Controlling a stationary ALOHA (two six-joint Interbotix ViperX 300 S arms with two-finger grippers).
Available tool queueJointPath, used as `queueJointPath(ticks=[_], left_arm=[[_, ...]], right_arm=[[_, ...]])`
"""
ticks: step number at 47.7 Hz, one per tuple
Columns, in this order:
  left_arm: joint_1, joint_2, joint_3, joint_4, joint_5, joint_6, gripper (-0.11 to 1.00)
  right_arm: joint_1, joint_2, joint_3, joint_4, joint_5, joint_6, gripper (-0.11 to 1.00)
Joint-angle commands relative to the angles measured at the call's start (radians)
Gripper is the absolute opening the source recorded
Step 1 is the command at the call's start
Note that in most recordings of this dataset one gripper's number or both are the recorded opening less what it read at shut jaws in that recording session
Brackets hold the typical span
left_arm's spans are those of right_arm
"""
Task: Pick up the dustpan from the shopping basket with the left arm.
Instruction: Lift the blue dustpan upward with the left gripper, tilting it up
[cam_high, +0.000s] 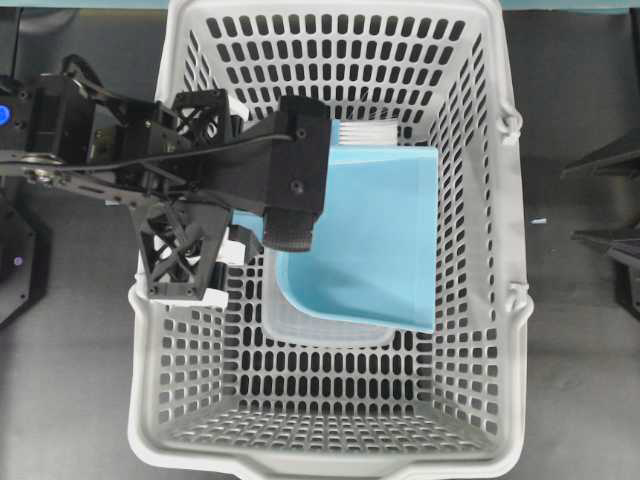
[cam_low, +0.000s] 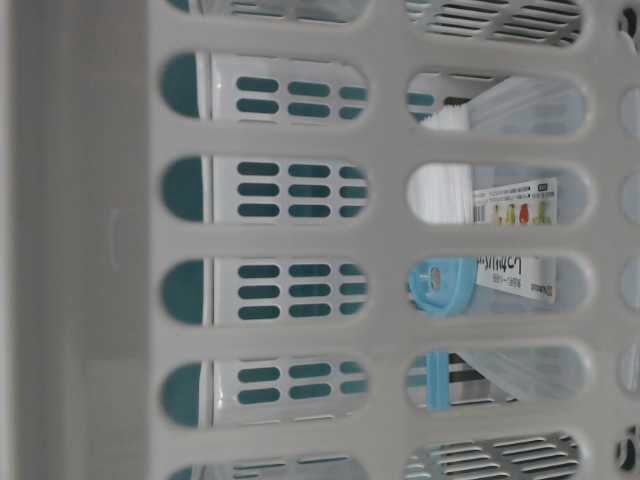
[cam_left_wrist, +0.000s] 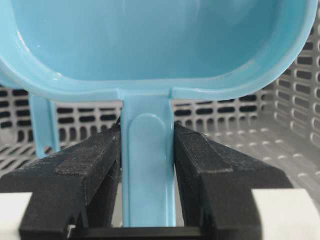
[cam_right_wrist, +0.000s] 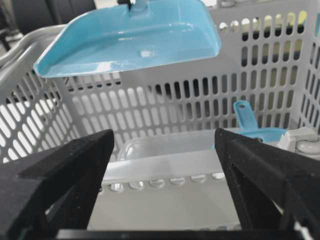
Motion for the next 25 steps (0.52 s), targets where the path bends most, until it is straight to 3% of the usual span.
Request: queueJointPath(ticks=[1,25], left_arm=[[-0.002,-0.026,-0.009,0.002,-0.005,-0.002,0.31],[-0.005,-0.026,0.002,0.002,-0.005,-0.006,0.31]], right_arm=[[-0.002,0.006,-0.008,0.003,-0.005,0.000,0.78],[-0.002,0.006,-0.003,0.003,-0.005,0.000,0.78]])
